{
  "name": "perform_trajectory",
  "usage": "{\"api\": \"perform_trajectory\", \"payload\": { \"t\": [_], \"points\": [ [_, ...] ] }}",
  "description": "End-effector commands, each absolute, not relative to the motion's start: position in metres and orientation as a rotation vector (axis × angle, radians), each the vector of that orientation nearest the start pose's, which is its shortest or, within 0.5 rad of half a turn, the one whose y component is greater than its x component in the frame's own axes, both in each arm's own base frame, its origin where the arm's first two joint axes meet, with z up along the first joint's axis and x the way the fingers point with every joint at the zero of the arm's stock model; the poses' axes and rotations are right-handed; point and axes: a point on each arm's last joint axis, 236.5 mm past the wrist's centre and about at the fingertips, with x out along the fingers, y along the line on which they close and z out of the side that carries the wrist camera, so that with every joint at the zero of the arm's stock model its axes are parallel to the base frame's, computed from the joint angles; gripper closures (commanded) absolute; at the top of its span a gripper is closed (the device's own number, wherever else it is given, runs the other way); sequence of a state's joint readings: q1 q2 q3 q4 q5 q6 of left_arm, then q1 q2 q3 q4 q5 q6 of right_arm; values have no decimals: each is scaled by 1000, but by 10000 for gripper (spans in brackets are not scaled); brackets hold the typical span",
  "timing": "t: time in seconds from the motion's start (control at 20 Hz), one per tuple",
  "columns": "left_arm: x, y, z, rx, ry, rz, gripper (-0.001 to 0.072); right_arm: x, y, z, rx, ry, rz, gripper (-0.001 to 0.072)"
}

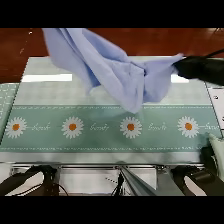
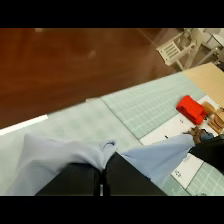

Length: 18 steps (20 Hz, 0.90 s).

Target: Fold the shirts.

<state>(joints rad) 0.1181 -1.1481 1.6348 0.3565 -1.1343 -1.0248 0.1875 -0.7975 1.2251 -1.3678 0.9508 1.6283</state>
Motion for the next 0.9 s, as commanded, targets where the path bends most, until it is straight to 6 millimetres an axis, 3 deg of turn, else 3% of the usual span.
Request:
{"api": "perform_trajectory", "payload": {
  "t": [0.0,0.1,0.2,0.35,0.5,0.7,0.75,0.85],
  "points": [
    [341,-141,445,-247,127,-797,685,333,46,364,92,278,97,692],
    [323,-130,438,-179,176,-701,685,315,23,409,67,191,25,692],
    [302,-123,425,-125,243,-637,685,298,15,434,72,157,8,693],
    [272,-121,407,-71,336,-611,685,279,11,431,77,218,-1,692],
    [254,-111,378,-41,475,-569,685,262,2,389,3,413,-28,692],
    [251,-107,322,-88,682,-563,685,241,-11,305,-128,837,-72,692],
    [254,-110,304,-110,734,-577,685,244,-10,287,-165,931,-63,692],
    [261,-117,264,-158,832,-602,685,274,-7,262,-262,1030,-33,692]
  ]
}}
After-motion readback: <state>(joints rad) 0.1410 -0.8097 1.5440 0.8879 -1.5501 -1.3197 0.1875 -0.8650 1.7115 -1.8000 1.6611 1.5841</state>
